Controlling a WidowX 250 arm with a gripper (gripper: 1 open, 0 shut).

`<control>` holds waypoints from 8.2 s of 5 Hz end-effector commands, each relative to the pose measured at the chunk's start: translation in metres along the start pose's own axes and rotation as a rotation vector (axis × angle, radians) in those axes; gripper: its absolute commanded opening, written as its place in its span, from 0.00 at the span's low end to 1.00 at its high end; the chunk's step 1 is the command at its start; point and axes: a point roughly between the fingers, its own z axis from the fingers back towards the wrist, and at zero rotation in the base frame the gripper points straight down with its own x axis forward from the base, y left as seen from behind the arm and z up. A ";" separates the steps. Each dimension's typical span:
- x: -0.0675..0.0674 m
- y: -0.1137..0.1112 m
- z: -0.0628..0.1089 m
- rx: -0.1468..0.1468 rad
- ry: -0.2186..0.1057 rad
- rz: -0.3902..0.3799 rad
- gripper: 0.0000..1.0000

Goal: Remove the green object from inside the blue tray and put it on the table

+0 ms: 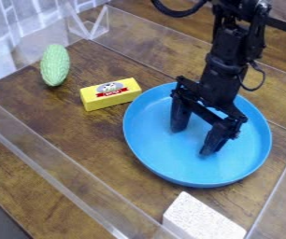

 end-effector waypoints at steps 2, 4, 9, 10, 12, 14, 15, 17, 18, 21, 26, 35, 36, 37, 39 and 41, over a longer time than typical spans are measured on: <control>0.017 0.016 0.013 0.029 -0.060 -0.067 1.00; 0.028 0.032 0.004 0.042 -0.053 -0.067 1.00; 0.025 0.039 -0.007 0.017 -0.034 -0.015 1.00; 0.025 0.037 -0.008 0.012 -0.030 0.002 1.00; 0.021 0.034 -0.009 0.005 -0.021 0.018 1.00; 0.020 0.026 -0.009 0.006 -0.014 -0.006 1.00; 0.023 0.029 -0.009 0.008 -0.011 -0.022 1.00; 0.023 0.035 -0.010 0.009 -0.004 -0.047 0.00; 0.022 0.039 -0.009 0.012 -0.002 -0.062 1.00; 0.039 0.029 0.011 0.034 -0.015 -0.028 0.00; 0.035 0.023 0.090 0.112 -0.108 0.190 0.00; 0.092 -0.025 0.038 0.080 -0.196 0.167 0.00; 0.091 -0.034 0.031 0.060 -0.196 0.159 0.00; 0.090 -0.035 0.037 0.036 -0.193 0.192 0.00; 0.091 -0.045 0.040 -0.008 -0.187 0.232 0.00; 0.097 -0.060 0.045 -0.029 -0.182 0.241 0.00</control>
